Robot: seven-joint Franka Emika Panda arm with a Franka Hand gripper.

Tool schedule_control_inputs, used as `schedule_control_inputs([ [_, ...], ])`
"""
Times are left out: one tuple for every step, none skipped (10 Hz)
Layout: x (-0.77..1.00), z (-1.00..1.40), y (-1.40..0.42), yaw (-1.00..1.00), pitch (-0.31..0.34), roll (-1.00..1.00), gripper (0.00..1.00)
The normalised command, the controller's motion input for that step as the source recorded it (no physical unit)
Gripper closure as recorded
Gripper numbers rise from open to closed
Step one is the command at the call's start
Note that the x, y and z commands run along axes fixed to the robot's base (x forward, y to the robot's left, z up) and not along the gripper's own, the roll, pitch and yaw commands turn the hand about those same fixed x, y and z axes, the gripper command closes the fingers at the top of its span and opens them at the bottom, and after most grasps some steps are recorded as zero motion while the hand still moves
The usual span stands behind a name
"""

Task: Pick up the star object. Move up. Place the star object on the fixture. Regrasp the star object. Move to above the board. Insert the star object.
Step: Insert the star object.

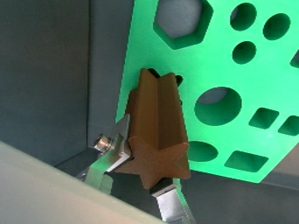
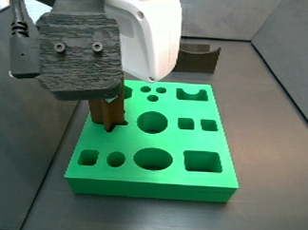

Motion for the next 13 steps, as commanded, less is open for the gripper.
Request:
schedule_control_inputs([
  [0.13,-0.29,-0.07,-0.57,-0.004,-0.03,1.00],
  [0.04,-0.28,-0.05,-0.58,0.000,0.00,1.00],
  [0.00,-0.19,0.00,-0.42,0.034,0.00,1.00],
  [0.02,-0.11,0.00,-0.14,0.000,-0.01,1.00],
  [0.16,-0.21,0.00,-0.09,0.000,-0.05,1.00],
  [0.32,-0.43,0.00,-0.04,0.011,0.00,1.00],
  [0.23,-0.50,0.00,0.00,0.034,0.00,1.00],
  [0.19,-0.51,0.00,0.08,0.084,0.00,1.00],
  [0.10,-0.49,0.00,0.09,0.057,0.00,1.00],
  [0.00,-0.60,0.00,0.06,0.001,0.00,1.00],
  [0.00,-0.72,0.00,0.02,0.000,0.00,1.00],
  [0.00,-0.81,0.00,0.01,0.000,0.04,1.00],
  [0.00,-0.87,0.00,0.01,0.000,0.17,1.00],
])
